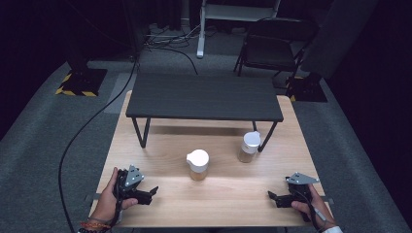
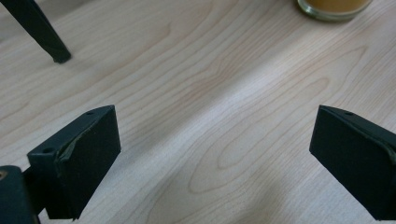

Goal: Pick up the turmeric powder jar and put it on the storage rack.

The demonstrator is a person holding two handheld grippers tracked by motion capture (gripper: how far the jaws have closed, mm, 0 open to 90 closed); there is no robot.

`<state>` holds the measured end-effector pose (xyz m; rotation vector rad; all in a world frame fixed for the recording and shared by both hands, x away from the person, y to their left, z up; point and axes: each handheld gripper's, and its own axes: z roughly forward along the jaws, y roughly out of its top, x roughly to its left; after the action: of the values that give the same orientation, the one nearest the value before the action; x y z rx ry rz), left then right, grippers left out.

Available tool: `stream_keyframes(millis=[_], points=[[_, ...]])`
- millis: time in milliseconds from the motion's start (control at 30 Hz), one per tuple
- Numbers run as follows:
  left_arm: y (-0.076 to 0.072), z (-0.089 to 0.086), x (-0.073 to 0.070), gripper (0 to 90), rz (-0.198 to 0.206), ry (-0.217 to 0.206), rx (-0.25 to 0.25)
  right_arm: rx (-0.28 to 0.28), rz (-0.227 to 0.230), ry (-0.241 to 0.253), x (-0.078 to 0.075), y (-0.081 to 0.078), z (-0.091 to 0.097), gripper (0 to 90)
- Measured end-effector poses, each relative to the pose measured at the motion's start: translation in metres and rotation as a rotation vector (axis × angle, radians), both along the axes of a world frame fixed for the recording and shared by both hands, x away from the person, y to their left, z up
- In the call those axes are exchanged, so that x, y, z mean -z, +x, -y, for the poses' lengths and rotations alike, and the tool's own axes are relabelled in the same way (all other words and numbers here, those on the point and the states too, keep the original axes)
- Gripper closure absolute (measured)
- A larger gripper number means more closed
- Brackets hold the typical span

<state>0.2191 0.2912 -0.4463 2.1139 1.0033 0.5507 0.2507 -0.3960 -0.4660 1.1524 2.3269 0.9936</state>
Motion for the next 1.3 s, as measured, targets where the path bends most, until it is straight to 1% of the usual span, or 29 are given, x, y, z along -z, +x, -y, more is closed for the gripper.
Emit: stream_keyframes(millis=[67, 300, 533, 667, 700, 767, 833, 1067, 1100, 1267, 1300], points=[[-0.002, -0.001, -0.001, 1.4, 0.010, -0.016, 0.002, 0.000, 0.000, 0.000, 0.000, 0.000, 0.000, 0.0], [-0.002, 0.002, -0.004, 1.3, 0.026, -0.019, 0.017, 0.000, 0.000, 0.000, 0.000, 0.000, 0.000, 0.0], [-0.002, 0.005, -0.006, 1.1, 0.038, -0.011, 0.032, 0.000, 0.000, 0.000, 0.000, 0.000, 0.000, 0.0], [-0.002, 0.006, -0.007, 1.1, 0.041, -0.018, 0.044, 0.000, 0.000, 0.000, 0.000, 0.000, 0.000, 0.0], [-0.001, 0.005, -0.006, 1.2, 0.043, -0.031, 0.053, 0.000, 0.000, 0.000, 0.000, 0.000, 0.000, 0.0], [0.001, 0.002, -0.004, 1.2, 0.031, -0.070, 0.063, 0.000, 0.000, 0.000, 0.000, 0.000, 0.000, 0.0], [0.002, 0.005, -0.005, 1.2, 0.037, -0.064, 0.069, 0.000, 0.000, 0.000, 0.000, 0.000, 0.000, 0.0], [0.006, 0.011, -0.005, 1.3, 0.034, -0.060, 0.089, 0.000, 0.000, 0.000, 0.000, 0.000, 0.000, 0.0], [0.008, 0.013, -0.005, 1.2, 0.033, -0.057, 0.100, 0.000, 0.000, 0.000, 0.000, 0.000, 0.000, 0.0], [0.011, 0.019, -0.006, 1.2, 0.038, -0.047, 0.113, 0.000, 0.000, 0.000, 0.000, 0.000, 0.000, 0.0], [0.012, 0.020, -0.006, 1.2, 0.037, -0.051, 0.117, 0.000, 0.000, 0.000, 0.000, 0.000, 0.000, 0.0]])
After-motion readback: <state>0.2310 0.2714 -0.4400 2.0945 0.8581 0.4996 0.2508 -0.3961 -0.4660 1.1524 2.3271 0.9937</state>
